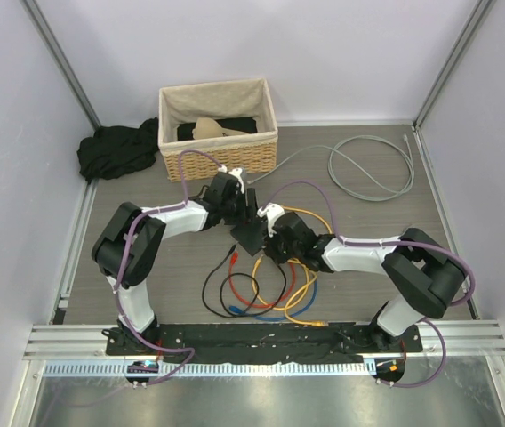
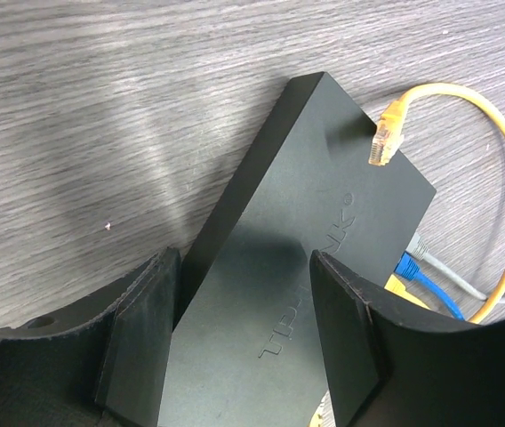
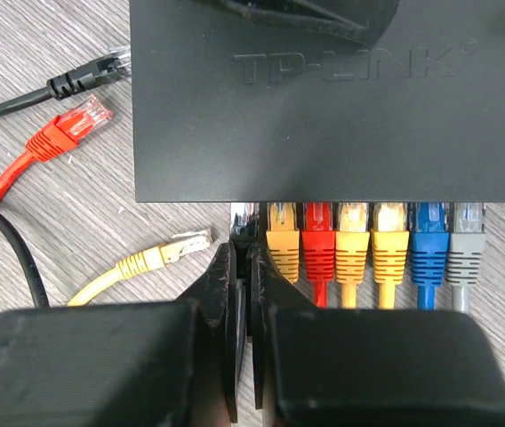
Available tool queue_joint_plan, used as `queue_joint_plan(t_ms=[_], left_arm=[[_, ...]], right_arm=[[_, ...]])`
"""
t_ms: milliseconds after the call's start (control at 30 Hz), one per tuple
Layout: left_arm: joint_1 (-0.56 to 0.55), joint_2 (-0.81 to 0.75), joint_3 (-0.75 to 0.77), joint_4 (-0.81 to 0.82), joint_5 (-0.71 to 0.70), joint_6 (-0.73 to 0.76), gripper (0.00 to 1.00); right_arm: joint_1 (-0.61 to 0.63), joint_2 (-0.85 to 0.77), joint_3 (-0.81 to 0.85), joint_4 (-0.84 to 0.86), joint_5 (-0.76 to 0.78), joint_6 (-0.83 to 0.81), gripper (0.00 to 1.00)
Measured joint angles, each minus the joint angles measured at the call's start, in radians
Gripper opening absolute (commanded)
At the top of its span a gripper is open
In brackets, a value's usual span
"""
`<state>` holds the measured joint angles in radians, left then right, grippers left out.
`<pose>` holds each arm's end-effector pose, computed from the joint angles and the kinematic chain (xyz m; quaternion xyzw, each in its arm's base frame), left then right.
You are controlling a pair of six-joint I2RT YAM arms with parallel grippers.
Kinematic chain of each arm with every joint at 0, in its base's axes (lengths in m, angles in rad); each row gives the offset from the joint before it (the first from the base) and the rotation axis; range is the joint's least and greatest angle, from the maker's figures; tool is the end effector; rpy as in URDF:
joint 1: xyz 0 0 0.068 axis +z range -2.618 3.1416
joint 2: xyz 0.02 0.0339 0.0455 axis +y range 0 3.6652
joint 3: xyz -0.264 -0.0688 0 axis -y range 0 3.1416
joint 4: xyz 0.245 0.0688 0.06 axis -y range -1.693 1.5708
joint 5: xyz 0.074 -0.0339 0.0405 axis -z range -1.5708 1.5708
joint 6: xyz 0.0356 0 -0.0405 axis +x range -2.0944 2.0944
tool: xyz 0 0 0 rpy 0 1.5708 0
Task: Insert the plug into the switch port
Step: Insert the connector into the switch port.
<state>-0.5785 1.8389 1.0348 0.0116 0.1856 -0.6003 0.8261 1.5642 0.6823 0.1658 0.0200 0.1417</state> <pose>0.3143 -0.2131 0.1556 0.0251 0.9216 -0.2813 0.2664 0.2059 0.2223 0.1546 -0.3015 0.8586 0.1848 0.3711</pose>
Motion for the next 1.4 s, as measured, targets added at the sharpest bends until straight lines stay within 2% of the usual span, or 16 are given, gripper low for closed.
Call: queue_joint_plan(t_ms=[700, 1067, 1167, 1400], left_arm=[[-0.003, -0.006, -0.010, 0.014, -0.024, 0.029, 0.61], [-0.004, 0.023, 0.068, -0.092, -0.065, 0.005, 0.63], [-0.005, 0.029, 0.079, -0.103, -0.072, 0.000, 0.64], [-0.011, 0.047, 0.113, -0.134, -0.077, -0.006, 0.64]], right_arm=[[-0.016, 0.051, 0.128, -0.175, -0.037, -0.041, 0.01], [-0.018, 0.051, 0.120, -0.165, -0.044, -0.005, 0.35], [-0.018, 0.046, 0.117, -0.160, -0.047, 0.003, 0.41], [-0.023, 0.012, 0.111, -0.175, -0.031, 0.016, 0.42]])
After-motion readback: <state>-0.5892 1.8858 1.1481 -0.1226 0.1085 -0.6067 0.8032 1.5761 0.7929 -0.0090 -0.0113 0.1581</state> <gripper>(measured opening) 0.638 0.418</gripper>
